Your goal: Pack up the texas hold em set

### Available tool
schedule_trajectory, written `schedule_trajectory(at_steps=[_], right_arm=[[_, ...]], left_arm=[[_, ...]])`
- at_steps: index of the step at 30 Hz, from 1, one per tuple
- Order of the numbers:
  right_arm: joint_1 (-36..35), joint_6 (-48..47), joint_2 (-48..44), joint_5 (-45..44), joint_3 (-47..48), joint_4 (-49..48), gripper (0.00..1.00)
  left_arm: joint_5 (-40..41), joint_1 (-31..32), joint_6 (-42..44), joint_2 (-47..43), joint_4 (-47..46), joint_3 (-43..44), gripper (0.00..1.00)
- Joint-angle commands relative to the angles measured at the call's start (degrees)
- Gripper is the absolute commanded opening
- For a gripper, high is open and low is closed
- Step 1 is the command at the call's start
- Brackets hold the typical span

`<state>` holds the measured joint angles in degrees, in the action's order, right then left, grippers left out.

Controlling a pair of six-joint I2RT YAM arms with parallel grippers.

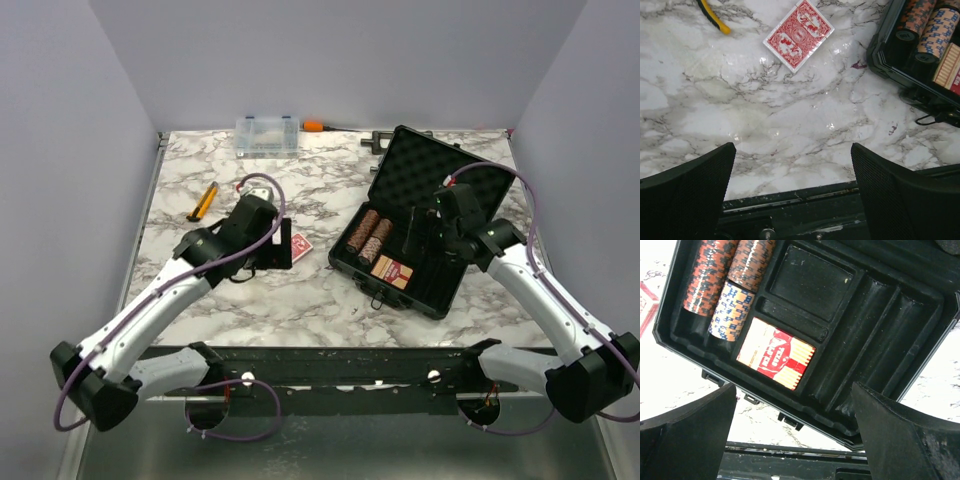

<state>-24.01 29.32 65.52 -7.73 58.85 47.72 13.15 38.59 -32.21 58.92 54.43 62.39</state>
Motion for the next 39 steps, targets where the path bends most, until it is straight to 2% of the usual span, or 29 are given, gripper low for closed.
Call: schedule_trajectory(at_steps=[1,3,6,10,13,18,23,32,39], right_arm=[[-0.1,-1.0,-1.2,1.8,1.7,1.1,1.0],[-0.2,-1.4,-2.6,1.2,1.3,0.9,1.0],[-0.1,-0.1,-4.5,-0.7,1.6,1.9,1.0],[-0.1,2.3,-7.3,-2.1,-0.4,-0.2,1.0],[-0.2,4.7,-8.4,-0.5,-0.5,-1.5,1.0],[-0.2,2.7,-8.5,4.5,-5.5,-9.8,1.0],[-0.2,0.6,-7.3,7.4,-5.5,-9.0,1.0],[-0.1,-0.5,-11.6,7.4,-8.0,-8.8,1.0],[-0.2,-0.3,-9.2,9.1,-7.2,-9.3,1.0]], left_arm=[[0.5,-0.8,13.0,8.7,-3.6,2.8,0.97],[1.8,-1.4,18.2,12.9,-4.9,2.9,0.98],[-1.2,-3.3,25.6,17.7,-6.1,4.6,0.99],[-15.6,-7.4,36.0,20.2,-12.9,2.7,0.97],[-19.8,-9.0,39.9,23.8,-12.9,3.8,0.95],[-26.8,-10.1,46.2,31.4,-13.0,8.3,0.9],[-25.9,-11.1,48.8,38.7,-11.1,13.6,0.87],[-27.1,-13.7,52.1,47.4,-10.4,18.6,0.83],[-28.9,-14.3,52.3,50.6,-9.6,20.0,0.82]])
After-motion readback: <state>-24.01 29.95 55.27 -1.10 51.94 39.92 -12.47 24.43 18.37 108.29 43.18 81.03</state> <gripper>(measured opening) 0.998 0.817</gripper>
